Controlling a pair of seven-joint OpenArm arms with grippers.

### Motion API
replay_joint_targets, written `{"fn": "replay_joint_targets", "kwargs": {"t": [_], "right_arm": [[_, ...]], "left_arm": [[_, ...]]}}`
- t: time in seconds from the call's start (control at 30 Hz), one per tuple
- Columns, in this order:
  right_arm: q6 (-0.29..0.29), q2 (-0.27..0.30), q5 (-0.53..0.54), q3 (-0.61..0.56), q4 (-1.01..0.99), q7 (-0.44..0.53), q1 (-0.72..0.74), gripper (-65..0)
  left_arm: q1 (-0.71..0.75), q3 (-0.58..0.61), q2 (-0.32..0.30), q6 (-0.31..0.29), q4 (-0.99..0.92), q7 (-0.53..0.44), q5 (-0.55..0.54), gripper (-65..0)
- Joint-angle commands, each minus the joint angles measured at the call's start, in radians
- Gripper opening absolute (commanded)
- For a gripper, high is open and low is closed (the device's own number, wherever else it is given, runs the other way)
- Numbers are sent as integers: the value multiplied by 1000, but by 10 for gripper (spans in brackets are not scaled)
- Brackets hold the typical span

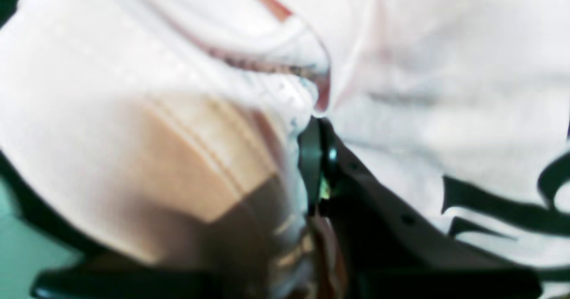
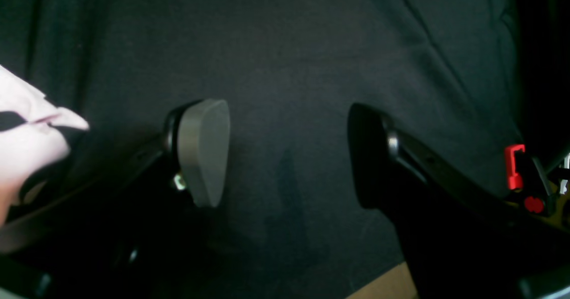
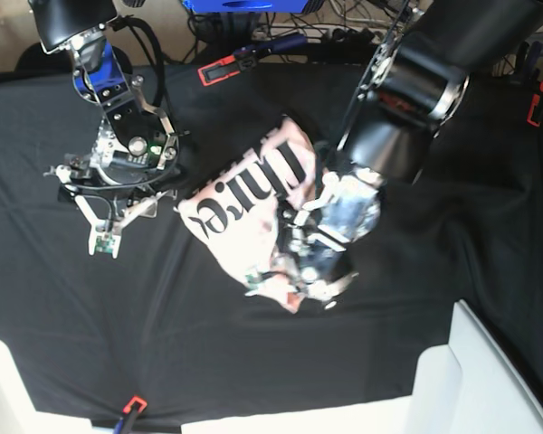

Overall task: Fold the T-shirt properly
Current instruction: 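Rotate and lay the bundle flat with the left gripper, lettering side up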

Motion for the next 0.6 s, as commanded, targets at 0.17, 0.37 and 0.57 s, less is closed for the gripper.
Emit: {"fn": "replay_joint_targets", "kwargs": {"t": [0.17,0.37,0.57], "right_arm": [[-8,3,-19,4,19,18,13,-257],[-8,5,-19,4,18,18,15,-257],[-8,0,-19,69,18,18,15,-257]], "left_arm": [[-38,105,66,7,-72,-169,102,-650],[-52,115,109,10,-72,-324,165,-650],[-58,109,139,10,-181,-397,336,-650]]}}
